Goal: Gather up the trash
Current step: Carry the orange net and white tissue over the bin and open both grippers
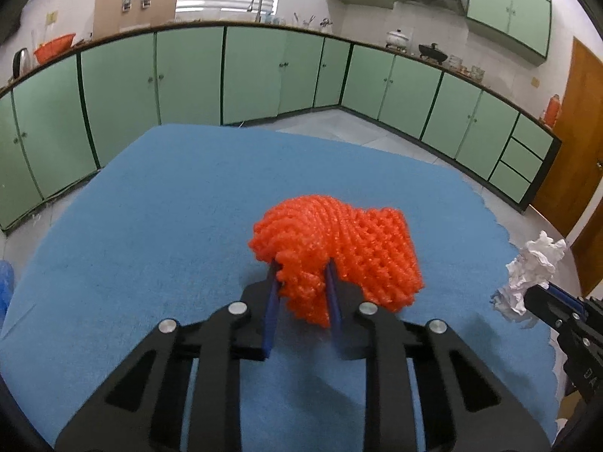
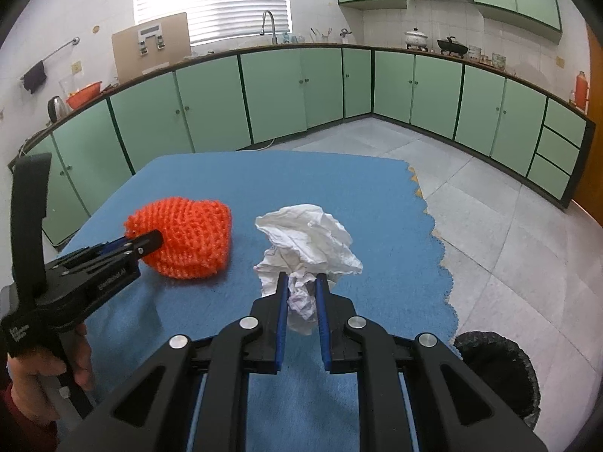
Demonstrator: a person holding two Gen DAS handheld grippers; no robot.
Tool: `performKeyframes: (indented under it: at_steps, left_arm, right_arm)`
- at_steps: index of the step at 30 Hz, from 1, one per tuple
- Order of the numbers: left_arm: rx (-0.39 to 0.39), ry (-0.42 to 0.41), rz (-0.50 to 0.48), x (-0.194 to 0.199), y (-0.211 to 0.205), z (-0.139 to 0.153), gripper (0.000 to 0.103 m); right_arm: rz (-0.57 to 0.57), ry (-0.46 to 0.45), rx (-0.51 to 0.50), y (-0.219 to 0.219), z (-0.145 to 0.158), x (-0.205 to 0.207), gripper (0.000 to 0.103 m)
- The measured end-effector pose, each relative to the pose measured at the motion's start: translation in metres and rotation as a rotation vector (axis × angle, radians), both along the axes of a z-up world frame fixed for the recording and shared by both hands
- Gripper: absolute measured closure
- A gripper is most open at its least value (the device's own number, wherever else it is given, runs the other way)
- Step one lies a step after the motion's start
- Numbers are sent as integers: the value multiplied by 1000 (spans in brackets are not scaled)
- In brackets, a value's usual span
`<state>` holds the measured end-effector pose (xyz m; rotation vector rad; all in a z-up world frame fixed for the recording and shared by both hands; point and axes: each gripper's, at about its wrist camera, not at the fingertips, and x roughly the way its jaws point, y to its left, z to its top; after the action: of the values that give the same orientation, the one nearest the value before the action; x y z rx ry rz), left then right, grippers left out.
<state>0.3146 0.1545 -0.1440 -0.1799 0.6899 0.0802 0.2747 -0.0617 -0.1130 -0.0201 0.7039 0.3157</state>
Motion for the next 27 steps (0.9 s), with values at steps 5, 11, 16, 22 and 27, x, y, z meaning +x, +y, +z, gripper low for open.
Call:
performKeyframes:
  at_steps: [5, 11, 16, 22, 27]
  left_arm:
    - [-16, -22, -8, -20, -13, 9, 85]
    - [-15, -49, -39, -44, -35, 24, 85]
    - [-23, -69, -86, -59, -63, 37, 85]
    - [-34, -84, -170, -72, -107, 48, 85]
    - [-46, -82, -249, -78, -152, 47, 85]
  right_arm:
    - [-12, -14, 8, -11, 10, -10, 89]
    - [-44, -32, 34, -37, 27, -24, 89]
    - [-90, -43, 34, -67, 39, -38, 89]
    - [-159, -43, 38, -110, 46, -56, 89]
    - [-231, -37, 15, -147, 45, -70, 89]
